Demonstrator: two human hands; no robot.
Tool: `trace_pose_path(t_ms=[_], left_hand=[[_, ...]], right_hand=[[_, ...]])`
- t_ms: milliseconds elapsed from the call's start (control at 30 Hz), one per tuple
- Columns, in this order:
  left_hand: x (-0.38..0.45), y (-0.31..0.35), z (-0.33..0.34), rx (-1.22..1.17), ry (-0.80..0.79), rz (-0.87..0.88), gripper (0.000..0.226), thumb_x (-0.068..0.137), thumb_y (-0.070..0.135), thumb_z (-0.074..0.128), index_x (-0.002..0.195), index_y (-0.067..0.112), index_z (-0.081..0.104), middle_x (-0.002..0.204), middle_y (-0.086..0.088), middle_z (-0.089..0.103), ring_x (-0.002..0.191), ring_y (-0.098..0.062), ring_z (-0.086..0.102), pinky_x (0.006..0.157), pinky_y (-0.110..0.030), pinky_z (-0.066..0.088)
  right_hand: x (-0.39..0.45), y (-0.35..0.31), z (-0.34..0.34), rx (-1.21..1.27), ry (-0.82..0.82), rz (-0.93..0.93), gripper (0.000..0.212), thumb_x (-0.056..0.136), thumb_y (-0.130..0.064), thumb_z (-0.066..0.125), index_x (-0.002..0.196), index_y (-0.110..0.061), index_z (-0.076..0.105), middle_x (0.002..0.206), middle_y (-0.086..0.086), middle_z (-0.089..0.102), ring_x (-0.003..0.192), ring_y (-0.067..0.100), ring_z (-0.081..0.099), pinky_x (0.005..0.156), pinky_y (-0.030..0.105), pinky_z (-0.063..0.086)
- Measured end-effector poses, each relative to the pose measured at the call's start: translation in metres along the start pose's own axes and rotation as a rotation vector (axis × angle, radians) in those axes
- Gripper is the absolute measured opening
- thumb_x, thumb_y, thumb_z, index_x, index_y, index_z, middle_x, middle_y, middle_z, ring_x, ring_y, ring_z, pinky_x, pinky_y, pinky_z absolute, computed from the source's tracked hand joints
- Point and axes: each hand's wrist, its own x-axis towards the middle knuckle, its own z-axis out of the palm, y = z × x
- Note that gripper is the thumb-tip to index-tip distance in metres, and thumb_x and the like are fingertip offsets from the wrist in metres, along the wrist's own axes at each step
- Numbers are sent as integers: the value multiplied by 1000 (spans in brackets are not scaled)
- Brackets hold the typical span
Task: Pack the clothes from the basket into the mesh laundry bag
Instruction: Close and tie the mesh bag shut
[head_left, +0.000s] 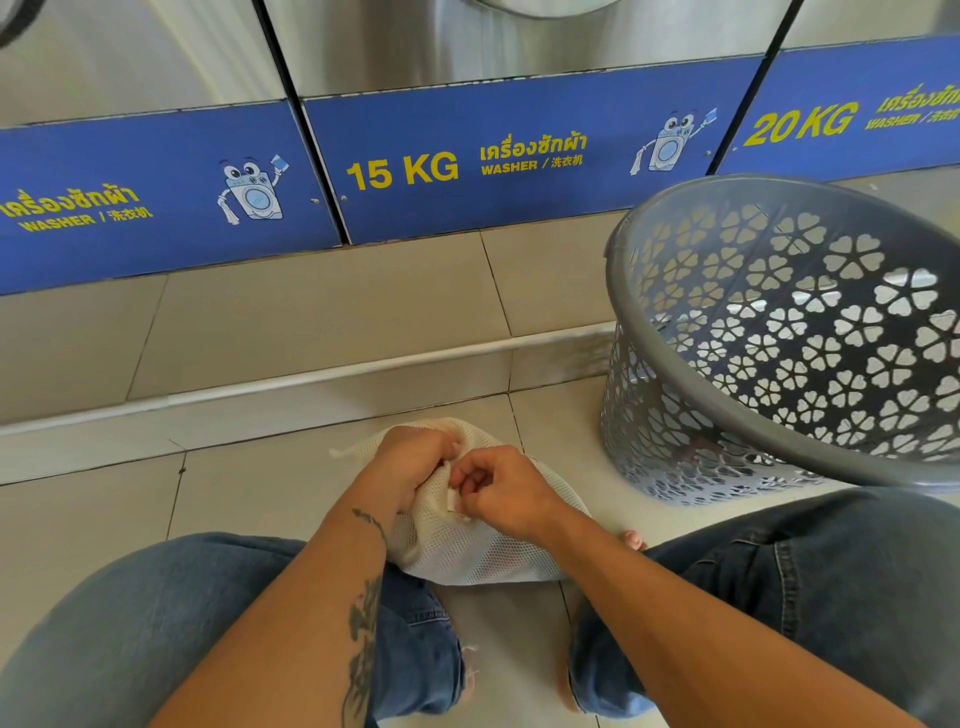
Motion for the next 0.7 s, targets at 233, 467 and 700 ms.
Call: trace_pose_path(t_ms=[233,467,700], left_hand=[[8,-4,1,-105,70,90,16,80,2,68,86,14,77,89,-8,75,87,-24,69,84,-40,58],[11,-6,-3,-164,161,155,11,84,4,64,84,13,71,86,-9,70,76,-23,61,81,-42,56],[14,-9,-3,-235,212,166,15,89,5,57,89,15,68,80,-8,63,72,-23,53,73,-40,52]], right_hand=[[-2,0,0,13,-44,-26,29,67,4,71,79,-22,65,76,2,62,71,14,57,75,45,57],[-3,-2,5,51,18,70,35,71,-5,75,95,-24,58,83,2,67,80,18,65,77,45,59],[-13,-7,20,151,102,170,15,88,-15,66,84,-3,73,81,13,74,70,18,66,66,36,61]])
